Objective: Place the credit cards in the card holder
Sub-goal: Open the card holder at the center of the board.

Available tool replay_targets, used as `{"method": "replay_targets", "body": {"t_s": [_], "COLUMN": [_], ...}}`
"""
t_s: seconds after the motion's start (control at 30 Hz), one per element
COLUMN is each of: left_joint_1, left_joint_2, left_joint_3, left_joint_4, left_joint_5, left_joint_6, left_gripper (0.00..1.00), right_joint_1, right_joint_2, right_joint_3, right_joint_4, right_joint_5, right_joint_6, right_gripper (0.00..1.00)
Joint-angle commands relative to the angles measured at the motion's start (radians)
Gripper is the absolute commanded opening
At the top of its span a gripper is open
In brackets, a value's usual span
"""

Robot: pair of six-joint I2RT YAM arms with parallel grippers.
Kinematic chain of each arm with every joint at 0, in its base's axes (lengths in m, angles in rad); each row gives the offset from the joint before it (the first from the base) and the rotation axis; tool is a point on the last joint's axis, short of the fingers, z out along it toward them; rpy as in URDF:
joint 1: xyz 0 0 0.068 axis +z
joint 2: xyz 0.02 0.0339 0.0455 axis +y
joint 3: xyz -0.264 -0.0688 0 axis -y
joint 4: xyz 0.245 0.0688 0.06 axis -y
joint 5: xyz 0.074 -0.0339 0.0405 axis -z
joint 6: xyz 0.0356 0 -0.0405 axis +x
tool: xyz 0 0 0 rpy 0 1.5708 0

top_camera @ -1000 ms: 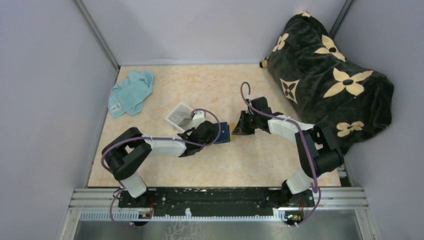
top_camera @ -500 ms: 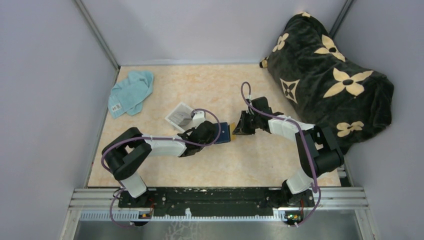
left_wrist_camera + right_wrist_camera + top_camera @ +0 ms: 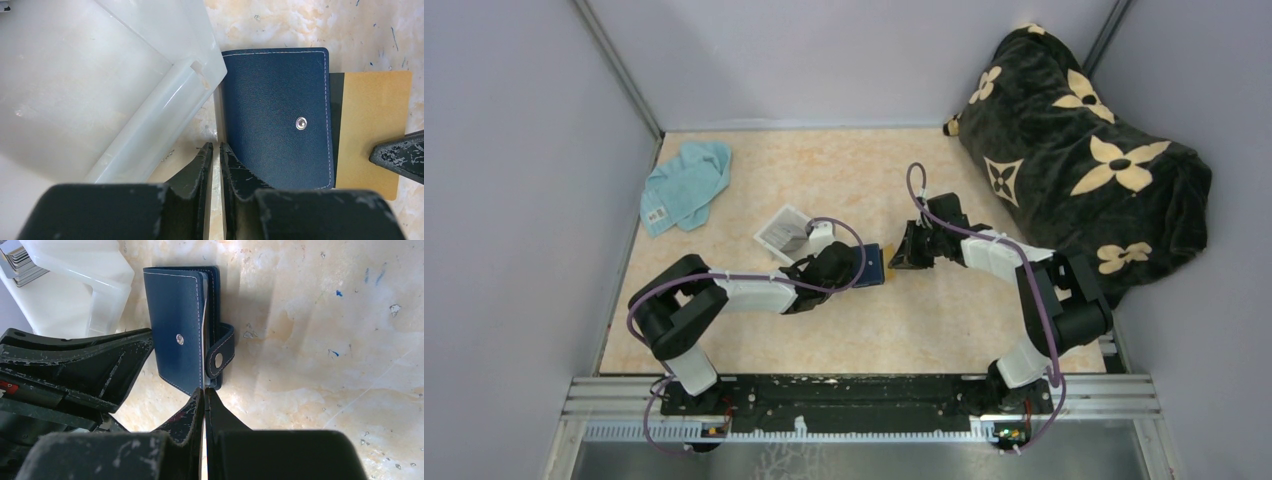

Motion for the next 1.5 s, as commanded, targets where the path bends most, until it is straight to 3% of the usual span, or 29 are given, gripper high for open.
{"method": "replay_targets", "body": {"t_s": [0.0, 1.2, 1.47], "left_joint_1": [-0.003, -0.004, -0.003], "left_joint_2": [0.055, 0.034, 0.02], "left_joint_3": [-0.025, -0.061, -0.095], "left_joint_4": [-0.117, -0.143, -0.058], "left_joint_5": [0.026, 0.024, 0.074], "left_joint_6": [0.001, -0.026, -0.007], "left_gripper": [0.17, 0.17, 0.16], "right_joint_1": [-0.01, -0.022, -0.021], "right_joint_2": [-0.044, -0.082, -0.06], "right_joint_3": [-0.001, -0.053, -0.068], "right_joint_4": [0.051, 0.165, 0.226], "right_joint_5": [-0.03, -0.123, -0.153], "right_joint_6": [0.014, 0.064, 0.078], "right_gripper": [0.0, 0.0, 0.0]}}
